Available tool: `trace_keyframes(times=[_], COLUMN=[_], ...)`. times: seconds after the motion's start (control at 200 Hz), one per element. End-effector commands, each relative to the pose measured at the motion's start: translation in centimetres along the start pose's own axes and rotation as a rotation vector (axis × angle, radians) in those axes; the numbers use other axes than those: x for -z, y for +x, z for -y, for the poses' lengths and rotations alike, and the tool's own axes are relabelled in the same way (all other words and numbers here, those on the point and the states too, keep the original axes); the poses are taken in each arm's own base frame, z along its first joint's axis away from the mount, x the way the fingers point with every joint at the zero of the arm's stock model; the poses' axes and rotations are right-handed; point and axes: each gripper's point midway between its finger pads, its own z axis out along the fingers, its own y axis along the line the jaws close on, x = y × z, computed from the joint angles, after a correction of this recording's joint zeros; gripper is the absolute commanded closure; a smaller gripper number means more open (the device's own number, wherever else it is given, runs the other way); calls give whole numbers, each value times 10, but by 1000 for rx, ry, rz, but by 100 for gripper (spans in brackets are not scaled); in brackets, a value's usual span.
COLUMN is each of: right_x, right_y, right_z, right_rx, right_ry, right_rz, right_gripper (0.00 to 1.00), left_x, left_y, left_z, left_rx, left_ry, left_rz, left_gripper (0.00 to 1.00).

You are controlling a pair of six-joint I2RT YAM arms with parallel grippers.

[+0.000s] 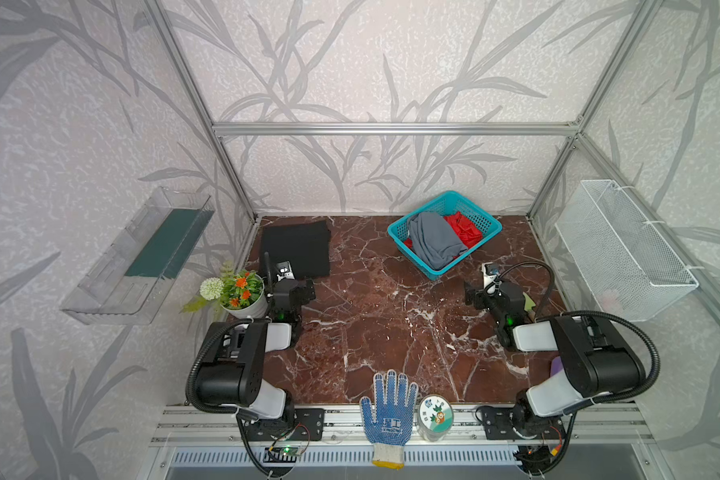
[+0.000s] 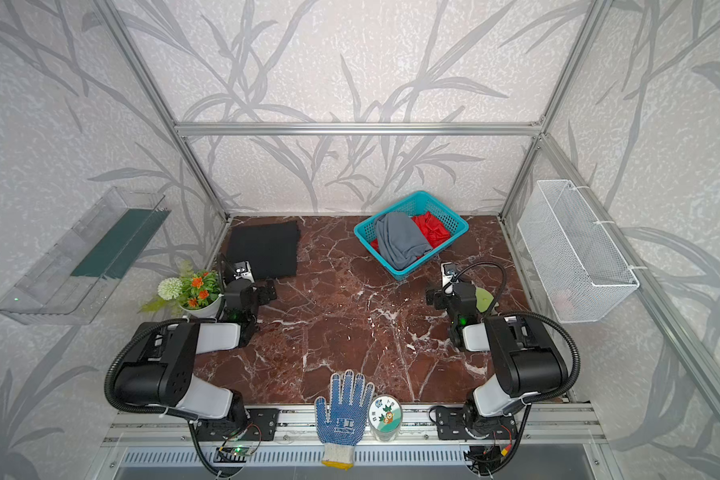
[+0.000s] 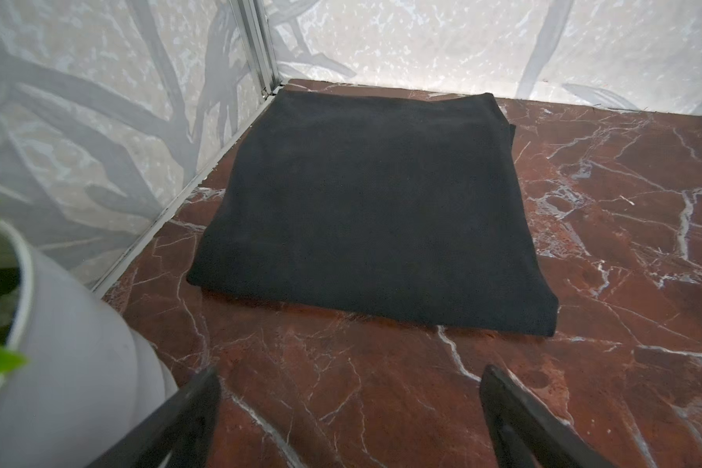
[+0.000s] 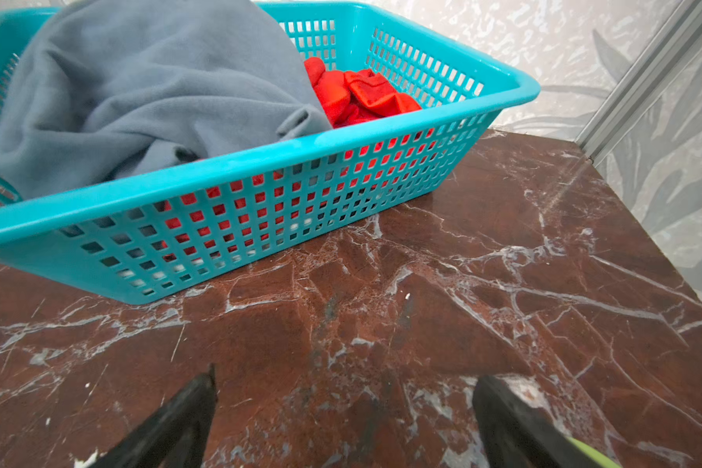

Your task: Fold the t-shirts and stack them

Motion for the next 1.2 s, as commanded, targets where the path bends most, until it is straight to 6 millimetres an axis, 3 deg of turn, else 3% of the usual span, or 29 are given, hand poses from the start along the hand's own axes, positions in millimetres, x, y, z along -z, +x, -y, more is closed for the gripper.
trace_keyframes(times=[0.0, 1.085, 1.195], right_x=[-4, -3, 12], right_y=[-16, -16, -32], right_z=[-2, -1, 1], right_rx=[13, 13, 33], right_ry=[-9, 4, 56], right_rz=[53, 54, 105], right_gripper=[1, 1, 1], left_x=[-3, -4, -3], left_y=[-12, -12, -14], left_z=[0, -1, 0], left_rx=[-2, -3, -1], left_ry=[-2, -3, -1], left_rz=[34, 34, 43], left_gripper=[1, 1, 1])
